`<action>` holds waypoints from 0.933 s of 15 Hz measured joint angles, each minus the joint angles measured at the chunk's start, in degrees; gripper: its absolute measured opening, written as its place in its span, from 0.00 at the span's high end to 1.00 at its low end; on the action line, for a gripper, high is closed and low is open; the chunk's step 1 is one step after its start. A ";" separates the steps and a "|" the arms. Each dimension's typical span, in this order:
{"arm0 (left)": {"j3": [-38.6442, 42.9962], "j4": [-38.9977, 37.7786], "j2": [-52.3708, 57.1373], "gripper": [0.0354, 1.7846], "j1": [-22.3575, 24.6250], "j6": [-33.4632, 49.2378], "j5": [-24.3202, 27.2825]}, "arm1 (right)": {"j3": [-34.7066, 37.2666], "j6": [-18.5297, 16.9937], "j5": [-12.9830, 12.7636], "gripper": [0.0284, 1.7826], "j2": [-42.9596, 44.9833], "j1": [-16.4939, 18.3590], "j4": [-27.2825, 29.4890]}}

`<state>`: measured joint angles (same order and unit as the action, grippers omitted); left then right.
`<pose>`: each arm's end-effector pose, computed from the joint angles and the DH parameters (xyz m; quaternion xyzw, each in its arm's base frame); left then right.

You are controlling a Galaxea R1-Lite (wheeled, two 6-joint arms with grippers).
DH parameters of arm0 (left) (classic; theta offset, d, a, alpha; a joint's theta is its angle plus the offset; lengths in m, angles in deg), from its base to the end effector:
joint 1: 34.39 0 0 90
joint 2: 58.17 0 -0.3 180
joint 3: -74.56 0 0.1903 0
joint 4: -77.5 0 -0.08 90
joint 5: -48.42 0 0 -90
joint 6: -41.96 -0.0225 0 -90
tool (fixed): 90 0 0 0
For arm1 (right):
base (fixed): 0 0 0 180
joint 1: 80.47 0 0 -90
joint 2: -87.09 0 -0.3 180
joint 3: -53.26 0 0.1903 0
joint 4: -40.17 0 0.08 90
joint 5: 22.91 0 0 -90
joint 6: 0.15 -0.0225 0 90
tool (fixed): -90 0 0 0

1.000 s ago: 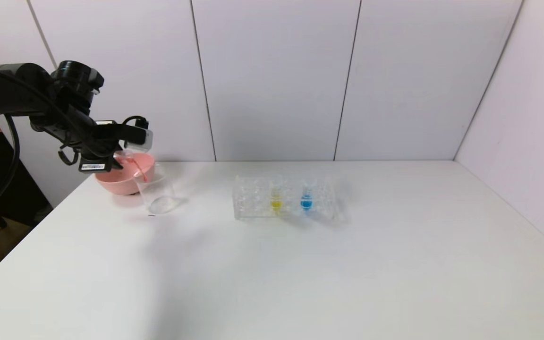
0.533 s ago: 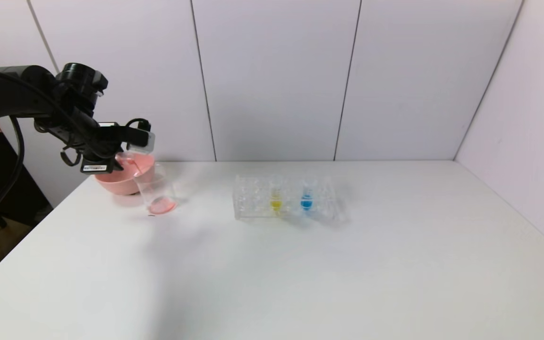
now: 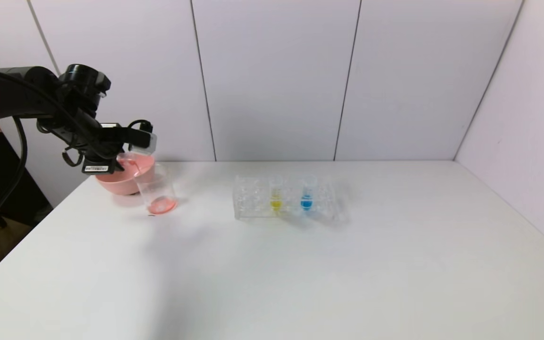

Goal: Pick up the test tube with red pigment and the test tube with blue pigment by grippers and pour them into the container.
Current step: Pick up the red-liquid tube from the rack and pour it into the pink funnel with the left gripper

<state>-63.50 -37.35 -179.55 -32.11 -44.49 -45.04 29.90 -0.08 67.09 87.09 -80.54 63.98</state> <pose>0.4061 0.0175 0.2340 0.6268 0.3304 -0.2478 0.6607 -0.0228 0.0000 0.0747 -0.0006 0.0039 0.0006 1.0000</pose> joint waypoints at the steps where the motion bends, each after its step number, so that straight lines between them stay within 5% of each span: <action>1: 0.00 0.00 0.00 0.73 -0.02 0.00 0.00 | 0.00 0.00 0.00 0.00 0.00 0.00 0.00; 14: -0.20 -0.33 -0.04 0.73 -1.18 0.01 -2.18 | 0.00 0.00 0.00 0.00 0.00 0.02 0.00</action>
<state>-63.69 -37.68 -179.59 -33.29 -44.47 -47.22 29.90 -0.08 67.09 87.09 -80.52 63.98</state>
